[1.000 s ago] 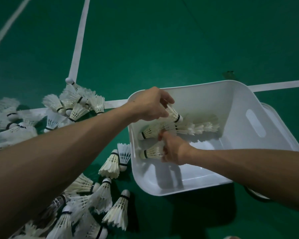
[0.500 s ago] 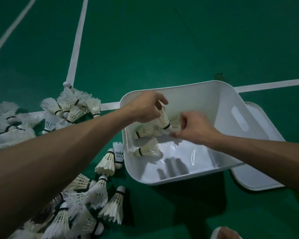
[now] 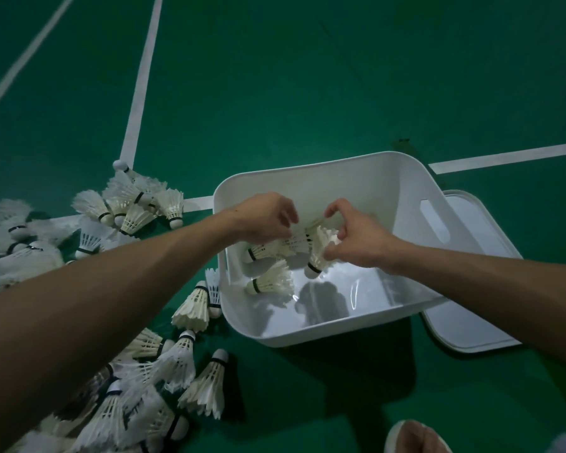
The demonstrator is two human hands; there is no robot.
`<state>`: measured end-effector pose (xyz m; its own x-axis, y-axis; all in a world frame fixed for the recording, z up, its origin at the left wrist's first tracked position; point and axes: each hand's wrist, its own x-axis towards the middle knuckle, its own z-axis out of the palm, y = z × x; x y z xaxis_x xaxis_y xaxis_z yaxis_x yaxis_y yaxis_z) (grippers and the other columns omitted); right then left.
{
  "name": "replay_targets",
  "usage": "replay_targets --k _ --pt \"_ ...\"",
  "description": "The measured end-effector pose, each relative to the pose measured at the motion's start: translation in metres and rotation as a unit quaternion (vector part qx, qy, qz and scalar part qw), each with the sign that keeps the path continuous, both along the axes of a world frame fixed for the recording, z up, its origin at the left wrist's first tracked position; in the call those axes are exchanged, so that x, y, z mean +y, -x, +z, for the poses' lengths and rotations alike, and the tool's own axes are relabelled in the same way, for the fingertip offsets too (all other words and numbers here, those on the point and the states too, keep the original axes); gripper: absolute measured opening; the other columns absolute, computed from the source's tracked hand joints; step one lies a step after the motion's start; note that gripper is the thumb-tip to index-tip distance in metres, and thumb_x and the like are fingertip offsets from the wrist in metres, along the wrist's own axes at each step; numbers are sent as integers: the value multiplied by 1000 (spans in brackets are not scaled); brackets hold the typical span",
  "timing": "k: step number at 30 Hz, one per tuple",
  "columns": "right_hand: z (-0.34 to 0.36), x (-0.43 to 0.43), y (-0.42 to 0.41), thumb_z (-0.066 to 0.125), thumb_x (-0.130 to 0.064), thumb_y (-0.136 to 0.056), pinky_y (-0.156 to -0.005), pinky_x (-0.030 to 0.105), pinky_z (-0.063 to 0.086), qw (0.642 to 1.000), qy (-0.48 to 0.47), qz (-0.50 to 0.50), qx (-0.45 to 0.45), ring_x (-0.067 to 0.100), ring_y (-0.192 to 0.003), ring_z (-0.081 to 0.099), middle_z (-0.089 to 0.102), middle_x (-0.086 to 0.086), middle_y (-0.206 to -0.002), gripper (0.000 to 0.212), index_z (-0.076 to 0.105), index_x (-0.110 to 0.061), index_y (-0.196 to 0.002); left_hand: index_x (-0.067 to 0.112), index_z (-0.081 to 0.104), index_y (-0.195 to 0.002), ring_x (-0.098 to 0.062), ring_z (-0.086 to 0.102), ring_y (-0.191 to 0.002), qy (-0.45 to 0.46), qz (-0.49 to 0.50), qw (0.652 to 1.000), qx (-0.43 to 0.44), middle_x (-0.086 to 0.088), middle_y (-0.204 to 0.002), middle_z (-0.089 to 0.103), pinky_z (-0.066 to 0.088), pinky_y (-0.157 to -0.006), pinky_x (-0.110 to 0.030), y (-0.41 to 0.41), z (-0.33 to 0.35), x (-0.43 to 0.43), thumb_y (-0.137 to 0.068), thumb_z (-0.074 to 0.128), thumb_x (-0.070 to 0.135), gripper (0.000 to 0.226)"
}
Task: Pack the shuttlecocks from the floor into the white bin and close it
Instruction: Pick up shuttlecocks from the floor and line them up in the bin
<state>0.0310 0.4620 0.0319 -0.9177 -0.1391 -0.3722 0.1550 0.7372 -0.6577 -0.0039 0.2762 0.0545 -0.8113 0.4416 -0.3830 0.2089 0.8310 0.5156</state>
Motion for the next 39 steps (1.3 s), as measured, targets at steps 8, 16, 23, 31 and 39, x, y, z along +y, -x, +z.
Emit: replay_targets --k 8,16,23,31,39 --pt "-17 -10 0 68 -12 -83 -56 26 42 999 -32 -14 -31 18 -66 55 62 3 -72 10 62 -18 -79 18 58 -130 -24 58 -98 241 -124 961 -56 -5 -119 63 42 -76 -25 2 -28 6 -88 52 7 43" --pt "-33 -31 1 73 -25 -82 -54 24 37 992 -115 29 -38 22 -75 56 63 8 -84 18 66 -10 -88 16 48 -137 -19 64 -79 204 -90 964 -148 -8 -117 63 55 -62 -26 10 -47 9 -85 59 1 55" --pt "-47 -36 5 78 -27 -79 -47 22 34 993 -67 -23 -89 12 -59 48 53 0 -66 23 58 -14 -76 15 44 -139 -22 66 -90 163 -51 964 -202 -10 -128 57 57 -61 -21 16 -57 4 -83 68 2 63" --pt "-65 -47 7 71 -13 -85 -58 26 47 966 67 -105 -226 17 -71 51 54 5 -78 17 56 -12 -77 13 46 -138 -13 62 -82 174 -101 960 -196 -3 -122 62 47 -61 -21 22 -67 6 -77 77 22 69" --pt "-63 -49 9 48 5 -92 -76 31 45 951 101 -77 -282 17 -79 48 52 3 -77 23 58 -14 -85 12 63 -104 -15 62 -72 206 -159 949 -178 1 -81 67 48 -65 -26 28 -75 3 -74 78 25 35"
